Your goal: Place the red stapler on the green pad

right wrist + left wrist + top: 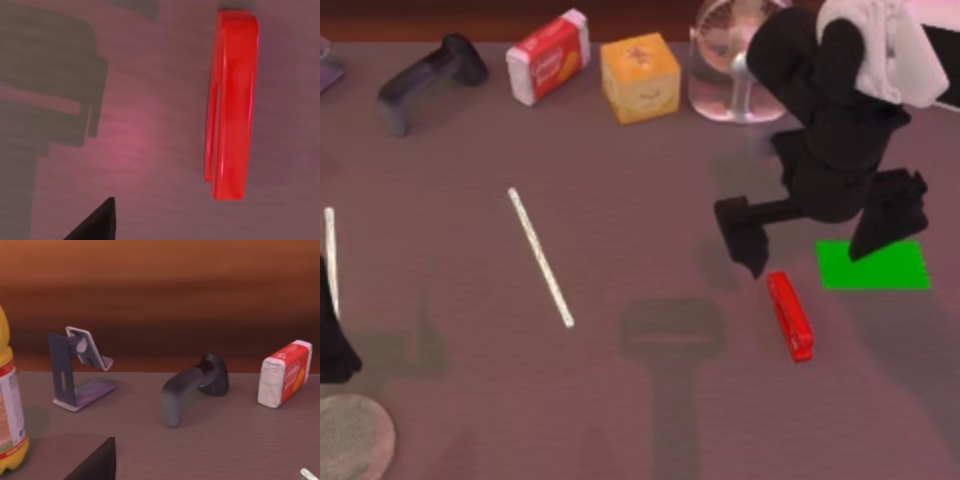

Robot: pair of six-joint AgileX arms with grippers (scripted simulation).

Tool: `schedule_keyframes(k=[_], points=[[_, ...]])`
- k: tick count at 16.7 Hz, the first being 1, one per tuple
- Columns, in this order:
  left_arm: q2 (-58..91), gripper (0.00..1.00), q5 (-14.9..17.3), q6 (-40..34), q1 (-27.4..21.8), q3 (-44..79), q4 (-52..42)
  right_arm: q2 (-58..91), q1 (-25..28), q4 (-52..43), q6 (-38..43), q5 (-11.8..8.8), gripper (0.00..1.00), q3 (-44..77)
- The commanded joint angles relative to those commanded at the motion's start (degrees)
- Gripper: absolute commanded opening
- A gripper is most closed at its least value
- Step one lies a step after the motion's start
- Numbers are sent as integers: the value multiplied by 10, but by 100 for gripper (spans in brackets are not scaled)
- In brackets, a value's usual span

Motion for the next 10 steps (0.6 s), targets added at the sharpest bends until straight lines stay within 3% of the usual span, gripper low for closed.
schedule_keyframes(k=[6, 10], points=[[0, 100, 0, 0, 0, 0, 0, 49, 3, 152, 3, 0, 100, -96], [0, 100, 0, 0, 0, 0, 0, 62, 4, 181, 4, 0, 100, -117]])
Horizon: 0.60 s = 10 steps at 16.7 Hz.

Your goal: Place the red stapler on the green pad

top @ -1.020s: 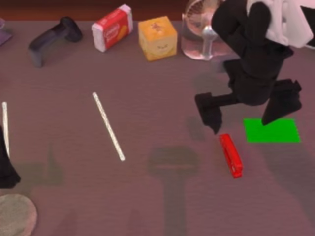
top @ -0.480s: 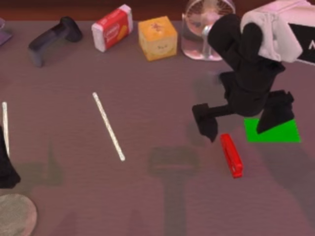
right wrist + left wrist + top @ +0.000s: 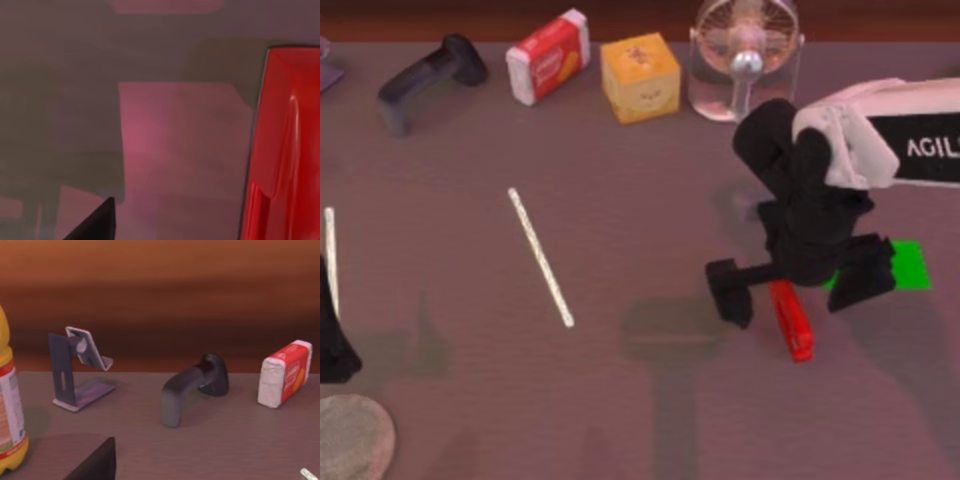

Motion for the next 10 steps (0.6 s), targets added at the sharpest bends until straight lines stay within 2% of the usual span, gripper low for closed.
schedule_keyframes(k=[2, 10], points=[[0, 100, 0, 0, 0, 0, 0, 0, 0, 0, 0, 0, 100, 0], [0, 100, 0, 0, 0, 0, 0, 0, 0, 0, 0, 0, 40, 0]])
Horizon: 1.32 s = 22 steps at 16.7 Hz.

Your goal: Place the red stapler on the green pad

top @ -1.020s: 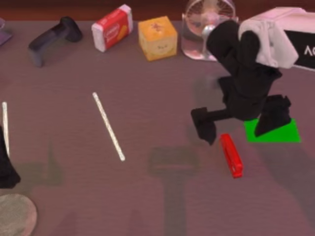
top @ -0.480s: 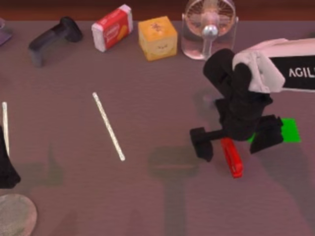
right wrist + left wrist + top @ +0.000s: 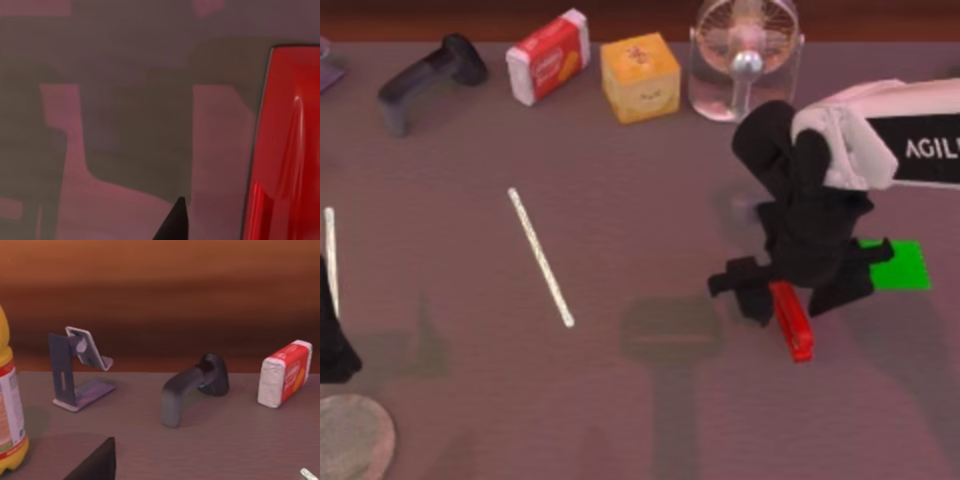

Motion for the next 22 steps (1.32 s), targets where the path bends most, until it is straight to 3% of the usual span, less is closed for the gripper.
schedule_keyframes(k=[5, 6, 16, 22], points=[[0, 100, 0, 0, 0, 0, 0, 0, 0, 0, 0, 0, 2, 0], [0, 100, 0, 0, 0, 0, 0, 0, 0, 0, 0, 0, 0, 0], [0, 100, 0, 0, 0, 0, 0, -3, 0, -10, 0, 0, 0, 9], [0, 100, 0, 0, 0, 0, 0, -44, 2, -151, -1, 0, 0, 99]])
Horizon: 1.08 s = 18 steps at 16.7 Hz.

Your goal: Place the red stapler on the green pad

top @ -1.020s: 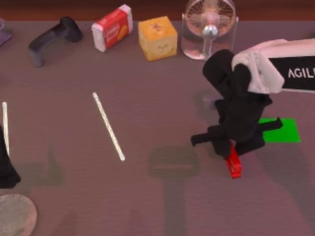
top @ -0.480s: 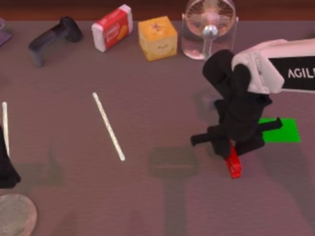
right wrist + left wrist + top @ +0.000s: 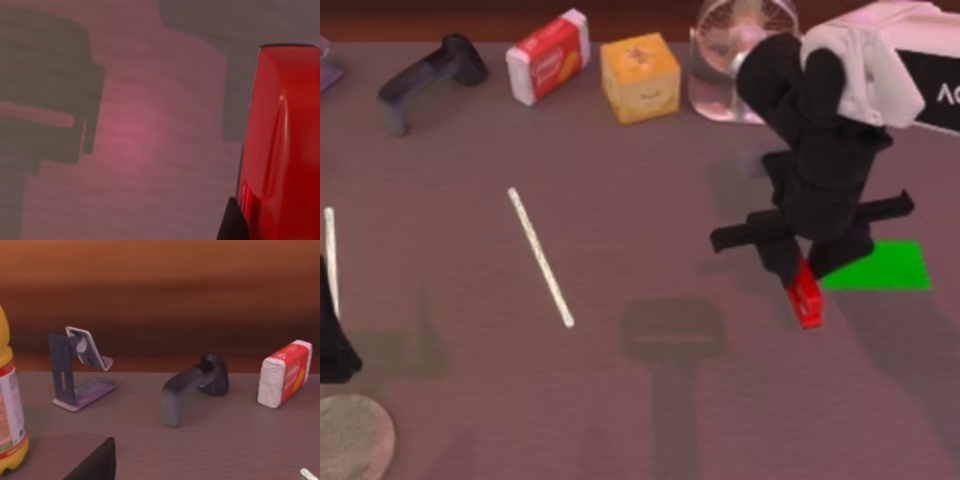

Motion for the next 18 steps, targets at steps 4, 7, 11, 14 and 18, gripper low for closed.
schedule_keyframes(k=[4, 7, 11, 14, 18], points=[[0, 100, 0, 0, 0, 0, 0, -24, 0, -54, -2, 0, 0, 38], [0, 100, 0, 0, 0, 0, 0, -22, -2, -53, -1, 0, 0, 37], [0, 100, 0, 0, 0, 0, 0, -15, -7, -58, -38, 0, 0, 48], [0, 100, 0, 0, 0, 0, 0, 0, -22, -69, -128, 0, 0, 71], [0, 100, 0, 0, 0, 0, 0, 23, -53, -87, -310, 0, 0, 100]])
